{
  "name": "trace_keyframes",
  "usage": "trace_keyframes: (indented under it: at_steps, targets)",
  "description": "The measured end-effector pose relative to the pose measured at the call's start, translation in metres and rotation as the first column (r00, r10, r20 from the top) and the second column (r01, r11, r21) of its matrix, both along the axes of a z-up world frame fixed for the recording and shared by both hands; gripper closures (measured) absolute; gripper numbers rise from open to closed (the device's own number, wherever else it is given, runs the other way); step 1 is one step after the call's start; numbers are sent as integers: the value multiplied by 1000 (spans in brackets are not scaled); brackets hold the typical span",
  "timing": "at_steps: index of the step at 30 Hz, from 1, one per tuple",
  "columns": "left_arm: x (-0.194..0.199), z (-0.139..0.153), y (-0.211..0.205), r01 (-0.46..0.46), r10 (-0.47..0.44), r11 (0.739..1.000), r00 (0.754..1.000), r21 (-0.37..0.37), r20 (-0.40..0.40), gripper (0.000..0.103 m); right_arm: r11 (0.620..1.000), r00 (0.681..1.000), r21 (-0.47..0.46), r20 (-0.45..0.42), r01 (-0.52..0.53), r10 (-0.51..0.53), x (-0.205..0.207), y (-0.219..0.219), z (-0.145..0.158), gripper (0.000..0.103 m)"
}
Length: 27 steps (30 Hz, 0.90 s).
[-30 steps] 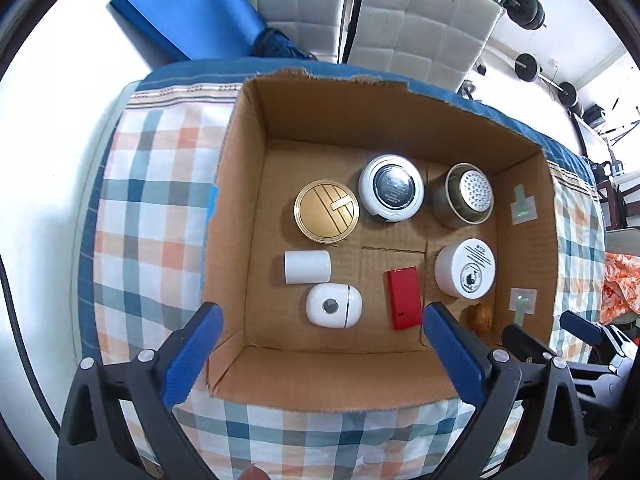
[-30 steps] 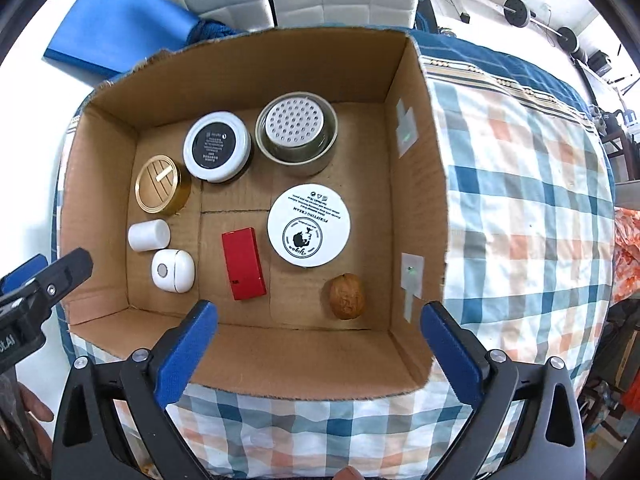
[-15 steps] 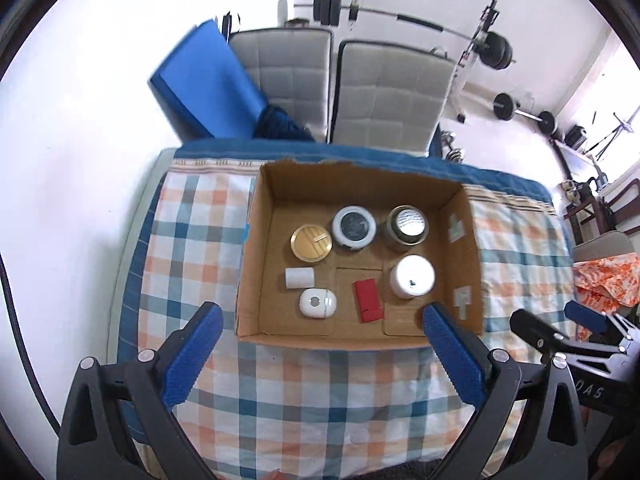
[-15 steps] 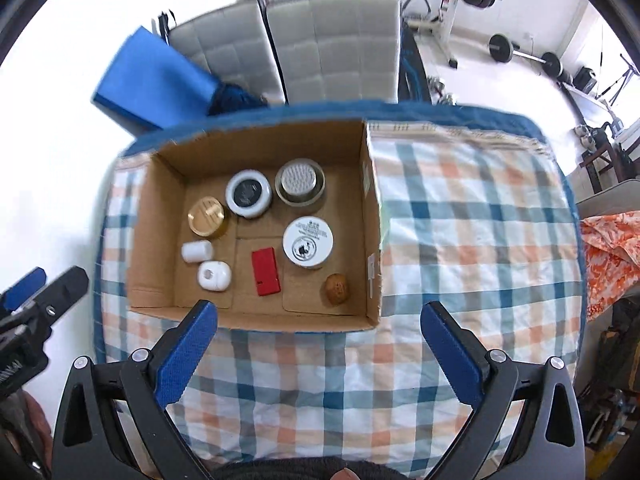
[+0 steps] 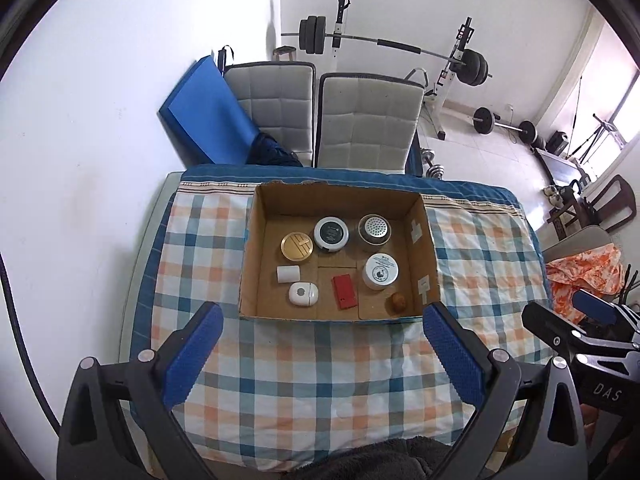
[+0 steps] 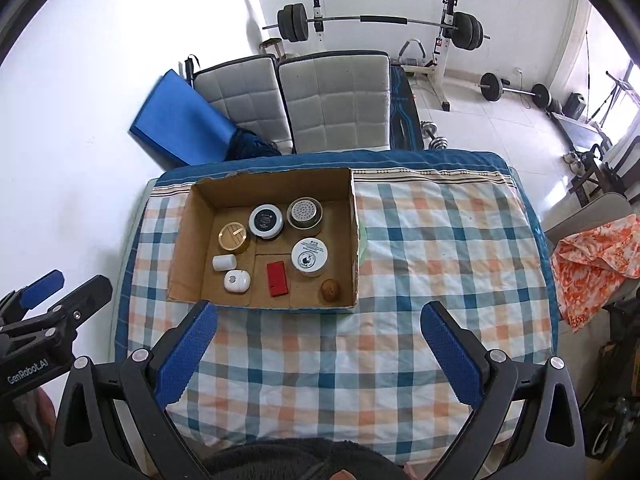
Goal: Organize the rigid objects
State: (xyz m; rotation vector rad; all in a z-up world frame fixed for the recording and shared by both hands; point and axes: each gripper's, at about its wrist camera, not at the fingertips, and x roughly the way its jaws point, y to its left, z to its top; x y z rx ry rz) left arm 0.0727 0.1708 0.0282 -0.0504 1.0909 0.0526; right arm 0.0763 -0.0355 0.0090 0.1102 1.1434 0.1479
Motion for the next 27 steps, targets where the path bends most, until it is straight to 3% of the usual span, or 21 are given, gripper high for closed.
trace_keyframes:
  at_steps: [10, 27]
  targets:
    - [-22, 16, -8, -8, 7, 1000, 1000, 1, 28, 0, 999, 997, -44, 73, 10, -7, -31, -3, 31, 0]
    - [-36, 22, -11, -28, 27, 999, 999, 24, 38, 0, 997, 995, -58, 88, 43, -38, -37, -13, 36, 0]
